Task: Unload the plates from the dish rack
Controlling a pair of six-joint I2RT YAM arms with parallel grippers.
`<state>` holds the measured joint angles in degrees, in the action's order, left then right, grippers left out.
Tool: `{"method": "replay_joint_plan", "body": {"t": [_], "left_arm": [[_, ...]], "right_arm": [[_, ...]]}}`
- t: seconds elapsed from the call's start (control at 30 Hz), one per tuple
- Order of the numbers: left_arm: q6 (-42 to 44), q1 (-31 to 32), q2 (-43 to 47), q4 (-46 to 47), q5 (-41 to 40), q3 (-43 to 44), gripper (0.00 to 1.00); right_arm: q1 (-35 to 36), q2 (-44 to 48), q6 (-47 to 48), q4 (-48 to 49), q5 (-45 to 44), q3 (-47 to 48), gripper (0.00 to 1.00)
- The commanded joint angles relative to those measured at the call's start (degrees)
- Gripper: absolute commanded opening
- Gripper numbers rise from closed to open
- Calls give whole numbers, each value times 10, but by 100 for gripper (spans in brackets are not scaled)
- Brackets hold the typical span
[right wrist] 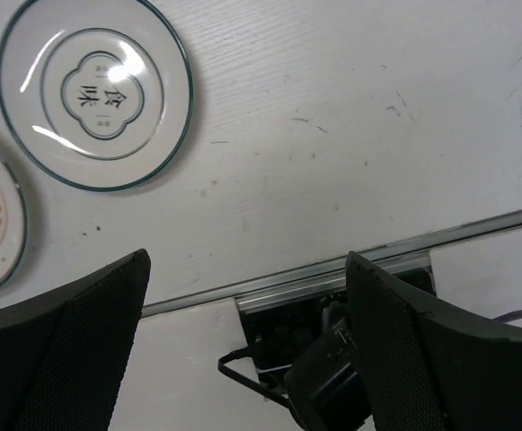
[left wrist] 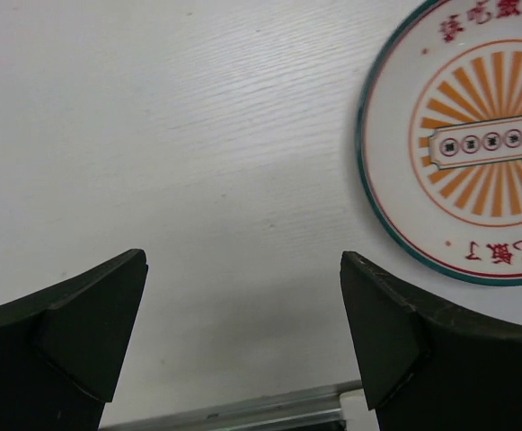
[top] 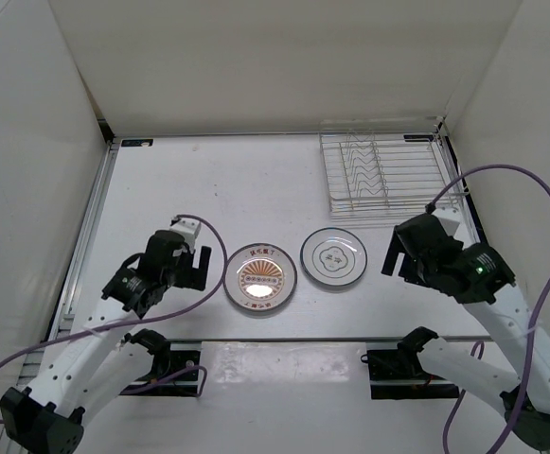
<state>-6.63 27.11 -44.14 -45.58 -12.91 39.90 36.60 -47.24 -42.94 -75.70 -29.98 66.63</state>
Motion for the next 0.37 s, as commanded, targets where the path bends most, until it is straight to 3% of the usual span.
{"method": "replay_joint_plan", "body": {"t": [0.0, 0.33], "left_arm": [[21, 0, 39, 88, 112, -55, 100], [22, 0, 114, 141, 1, -109, 100]], "right_arm": [[1, -25, 4, -6, -39, -3, 90], [1, -74, 76, 42, -3, 4, 90]]}}
